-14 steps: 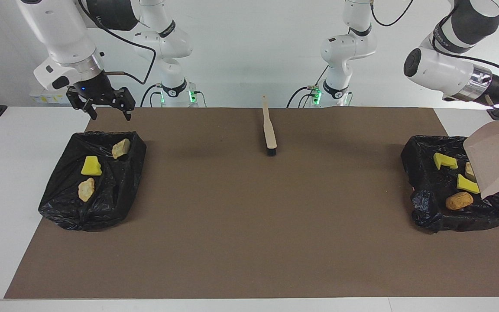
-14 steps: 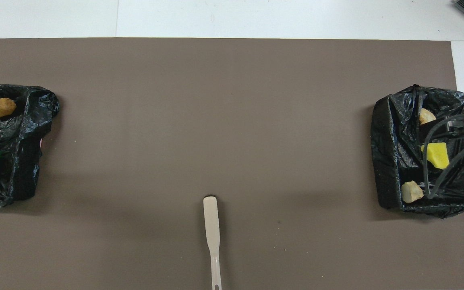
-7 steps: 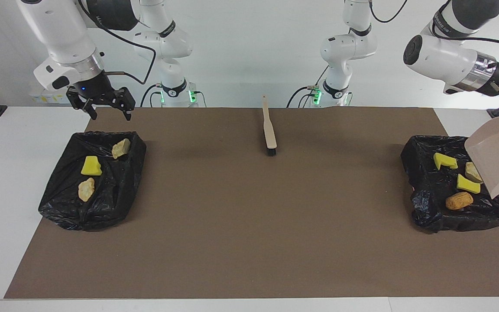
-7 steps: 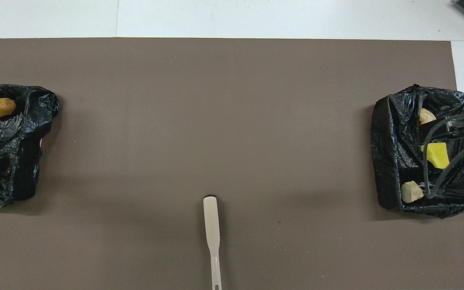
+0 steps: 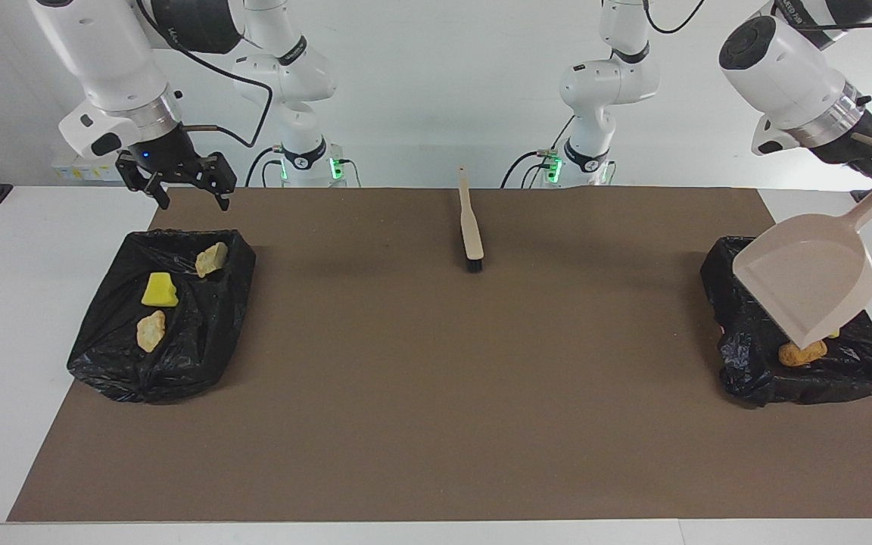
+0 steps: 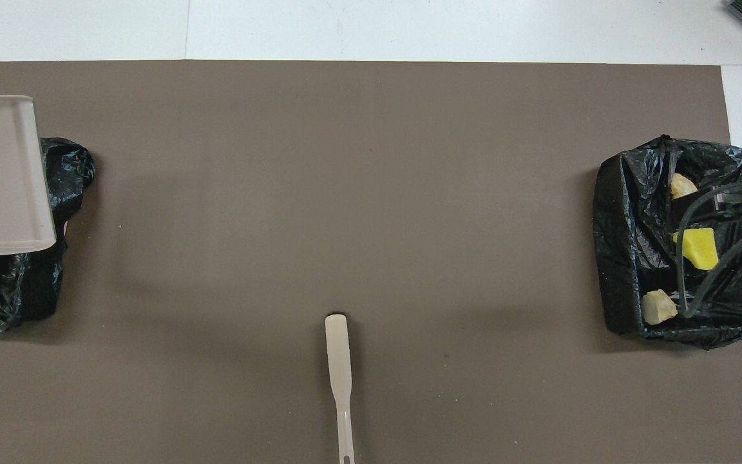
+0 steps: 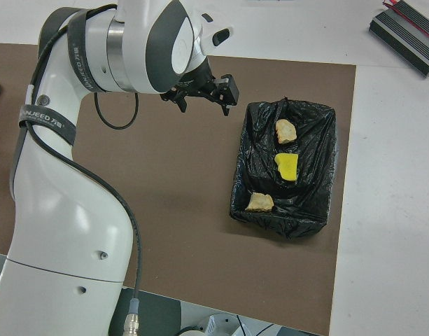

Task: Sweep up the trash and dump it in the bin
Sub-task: 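Carry the beige dustpan to the table center with the left gripper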

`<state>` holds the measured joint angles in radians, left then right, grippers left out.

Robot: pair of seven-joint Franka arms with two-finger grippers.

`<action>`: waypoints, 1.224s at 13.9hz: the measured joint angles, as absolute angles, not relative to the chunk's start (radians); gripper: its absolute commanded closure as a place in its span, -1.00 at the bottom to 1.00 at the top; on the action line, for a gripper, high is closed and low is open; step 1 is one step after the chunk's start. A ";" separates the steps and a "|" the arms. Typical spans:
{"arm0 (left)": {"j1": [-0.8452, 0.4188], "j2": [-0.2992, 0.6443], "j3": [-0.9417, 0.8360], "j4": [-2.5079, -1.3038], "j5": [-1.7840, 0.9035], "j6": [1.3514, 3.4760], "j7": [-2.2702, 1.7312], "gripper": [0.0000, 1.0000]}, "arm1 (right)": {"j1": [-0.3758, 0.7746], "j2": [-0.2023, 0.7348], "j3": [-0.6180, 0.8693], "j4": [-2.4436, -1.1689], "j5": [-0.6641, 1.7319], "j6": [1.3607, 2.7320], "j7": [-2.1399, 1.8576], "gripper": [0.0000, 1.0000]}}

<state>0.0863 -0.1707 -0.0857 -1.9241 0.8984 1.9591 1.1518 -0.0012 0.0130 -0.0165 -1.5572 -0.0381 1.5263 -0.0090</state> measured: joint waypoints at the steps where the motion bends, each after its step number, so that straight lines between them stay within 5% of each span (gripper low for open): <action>1: 0.084 -0.169 -0.086 -1.924 0.829 1.958 1.152 1.00 | -0.001 0.013 -0.017 -1.557 -0.038 1.526 -0.009 -1.00; 6: 0.049 -0.127 -0.087 -1.926 0.573 1.947 1.050 1.00 | -0.001 0.013 -0.017 -1.557 -0.038 1.526 -0.009 -1.00; 17: -0.248 0.033 -0.094 -2.011 0.251 1.923 0.251 1.00 | -0.004 0.013 -0.022 -1.557 -0.038 1.526 -0.009 -1.00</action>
<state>-0.2477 0.0328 -0.0938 -2.0106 0.2514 1.9230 0.2514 -0.0043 0.0130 -0.0219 -1.5572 -0.0381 1.5263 -0.0089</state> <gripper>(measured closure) 0.678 0.000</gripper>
